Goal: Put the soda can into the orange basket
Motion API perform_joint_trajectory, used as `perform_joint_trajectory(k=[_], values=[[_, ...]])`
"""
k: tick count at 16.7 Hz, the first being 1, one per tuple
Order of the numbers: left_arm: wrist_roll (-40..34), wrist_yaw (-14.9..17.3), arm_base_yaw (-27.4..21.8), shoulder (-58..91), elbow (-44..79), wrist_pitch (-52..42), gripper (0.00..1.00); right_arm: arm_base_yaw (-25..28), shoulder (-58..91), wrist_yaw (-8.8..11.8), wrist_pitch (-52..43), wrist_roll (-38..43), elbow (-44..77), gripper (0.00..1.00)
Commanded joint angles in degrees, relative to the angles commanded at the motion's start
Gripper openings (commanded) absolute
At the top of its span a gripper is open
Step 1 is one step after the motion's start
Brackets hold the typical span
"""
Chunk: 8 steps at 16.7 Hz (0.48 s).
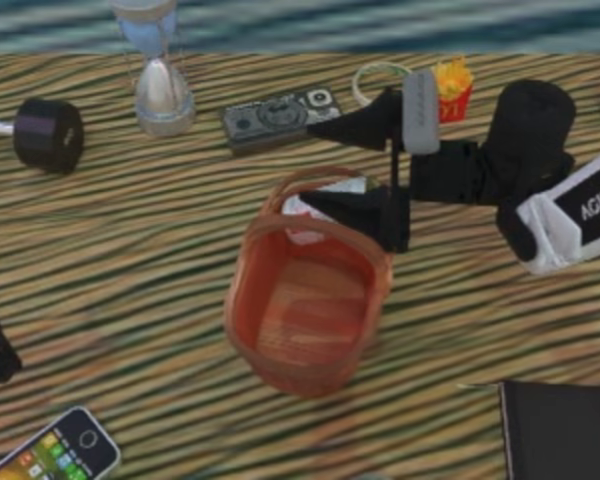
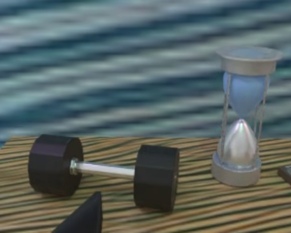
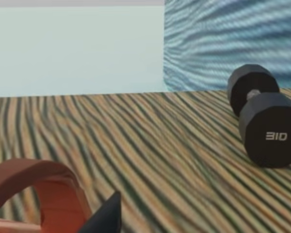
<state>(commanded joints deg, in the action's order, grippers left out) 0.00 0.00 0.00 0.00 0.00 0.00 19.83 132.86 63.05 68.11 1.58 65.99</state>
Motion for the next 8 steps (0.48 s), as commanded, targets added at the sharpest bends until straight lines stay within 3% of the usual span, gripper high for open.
perform_joint_trajectory(k=[8], values=[[0.3,0.1,-0.2,0.5,0.5,-0.5,1.00,-0.3,-0.6,-0.2,-0.2,-0.1,-0.3,1.00]])
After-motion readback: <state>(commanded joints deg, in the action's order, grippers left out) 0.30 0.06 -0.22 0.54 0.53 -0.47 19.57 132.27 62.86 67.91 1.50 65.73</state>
